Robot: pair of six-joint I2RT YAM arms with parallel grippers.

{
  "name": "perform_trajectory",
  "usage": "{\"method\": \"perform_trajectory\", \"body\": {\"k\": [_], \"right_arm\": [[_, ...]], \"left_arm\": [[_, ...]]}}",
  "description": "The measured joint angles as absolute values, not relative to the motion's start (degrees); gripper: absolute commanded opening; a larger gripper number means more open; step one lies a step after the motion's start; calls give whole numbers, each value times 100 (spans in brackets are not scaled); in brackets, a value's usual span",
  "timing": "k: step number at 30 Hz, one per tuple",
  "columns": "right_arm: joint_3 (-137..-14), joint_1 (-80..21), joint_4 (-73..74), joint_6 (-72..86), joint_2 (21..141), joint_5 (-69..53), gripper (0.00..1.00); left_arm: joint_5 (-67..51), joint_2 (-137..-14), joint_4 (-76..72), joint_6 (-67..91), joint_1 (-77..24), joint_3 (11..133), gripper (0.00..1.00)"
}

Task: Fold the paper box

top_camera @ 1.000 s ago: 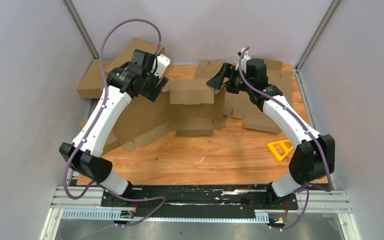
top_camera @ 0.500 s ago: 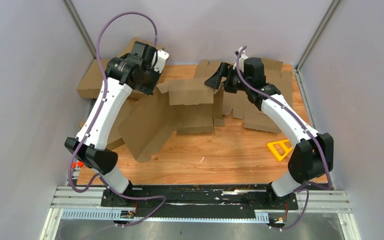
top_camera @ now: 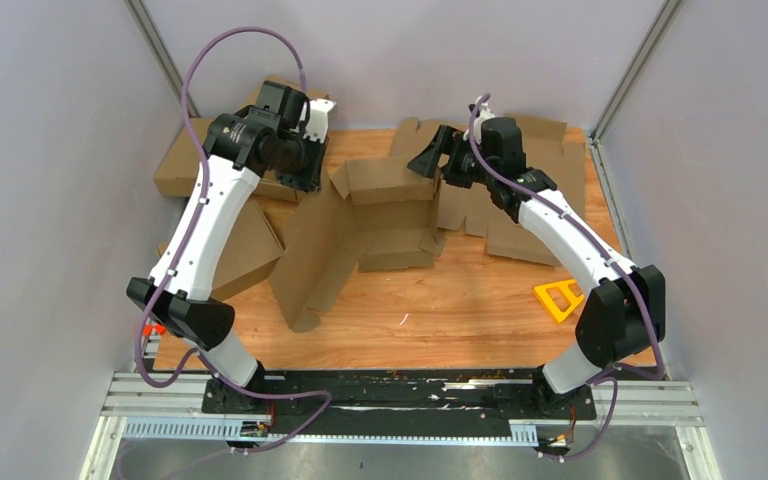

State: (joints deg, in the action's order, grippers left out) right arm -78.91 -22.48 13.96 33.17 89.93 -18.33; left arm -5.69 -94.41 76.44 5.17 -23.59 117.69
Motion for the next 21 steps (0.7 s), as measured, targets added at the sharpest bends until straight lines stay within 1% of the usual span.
{"method": "perform_trajectory", "body": {"k": [2,4,12,18,21], "right_arm": [[-7891,-2255,1420,3293,8995,-1728,89],[-7891,-2268,1476,3212,8993,-1590,91],[-7876,-2156,1566,2810,8943,-1457,94],[-7669,-1717,1380,2751,8840,-1900,96],[-7500,-1557,1225,2840,8838,-2215,94]], "left_arm": [[-572,-9432,7644,552,-2359,11767,12],[-548,-9411,7640,574,-2362,11747,14],[-333,-9310,7640,552,-2397,11638,17],[-204,-9253,7572,482,-2397,11493,17],[-200,-9137,7400,464,-2399,11255,16]]}}
